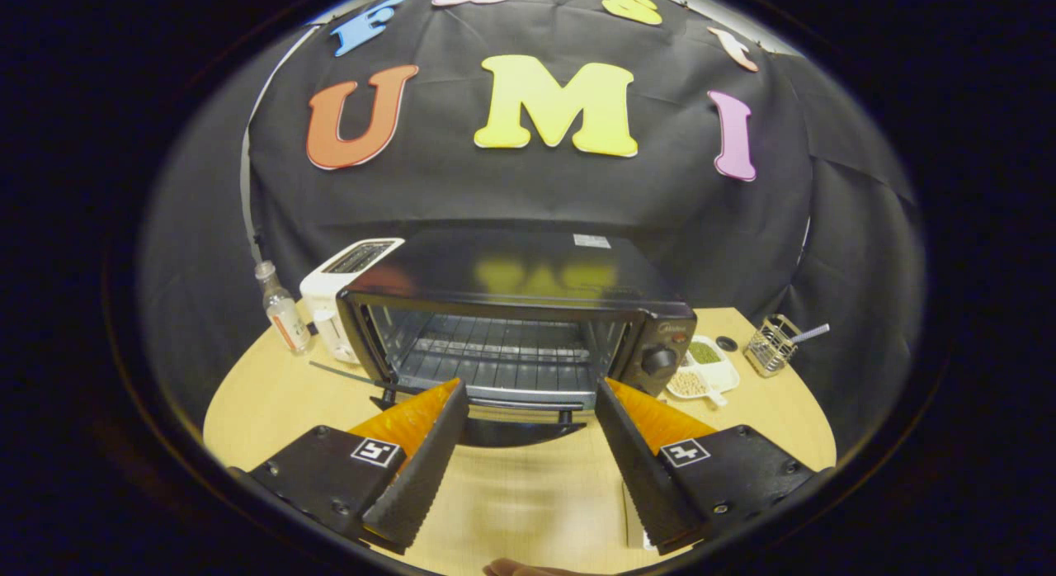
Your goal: Open the toaster oven, put the food inside, and close the toaster oven door.
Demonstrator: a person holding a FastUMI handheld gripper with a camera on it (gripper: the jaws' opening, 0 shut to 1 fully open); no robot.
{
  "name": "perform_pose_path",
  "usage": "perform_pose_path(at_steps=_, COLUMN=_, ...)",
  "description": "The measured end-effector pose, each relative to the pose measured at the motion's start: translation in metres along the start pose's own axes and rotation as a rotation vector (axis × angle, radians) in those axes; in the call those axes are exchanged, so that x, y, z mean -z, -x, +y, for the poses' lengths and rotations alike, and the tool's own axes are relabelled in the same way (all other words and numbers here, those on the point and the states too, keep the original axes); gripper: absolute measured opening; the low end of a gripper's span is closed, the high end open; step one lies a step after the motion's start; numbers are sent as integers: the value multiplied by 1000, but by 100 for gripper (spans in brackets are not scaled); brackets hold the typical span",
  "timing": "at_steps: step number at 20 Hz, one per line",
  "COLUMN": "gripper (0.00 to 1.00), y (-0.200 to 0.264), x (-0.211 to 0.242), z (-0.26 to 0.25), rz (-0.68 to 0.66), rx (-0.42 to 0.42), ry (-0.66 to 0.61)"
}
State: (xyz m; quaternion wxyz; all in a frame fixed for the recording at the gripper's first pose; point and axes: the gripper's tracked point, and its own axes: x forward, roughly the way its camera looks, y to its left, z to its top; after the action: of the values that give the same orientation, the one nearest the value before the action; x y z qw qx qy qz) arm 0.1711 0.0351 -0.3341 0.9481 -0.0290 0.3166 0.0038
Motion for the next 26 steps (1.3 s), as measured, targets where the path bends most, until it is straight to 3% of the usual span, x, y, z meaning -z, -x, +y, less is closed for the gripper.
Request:
perform_pose_path(at_steps=10, gripper=99, y=19, x=83, z=4, rz=10, rx=2, ry=-16)
perform_pose_path(at_steps=17, gripper=99, y=2, x=157, z=7, rz=213, rx=-21, ry=-64)
perform_pose_path(at_steps=20, gripper=99, y=6, x=146, z=7, rz=189, rx=-29, ry=-45)
perform_pose_path(at_steps=23, gripper=99, y=18, x=133, z=14, rz=177, rx=-129, ry=-77)
perform_pose_path(at_steps=26, gripper=100, y=34, x=109, z=-7, rz=137, rx=-139, ry=-84)
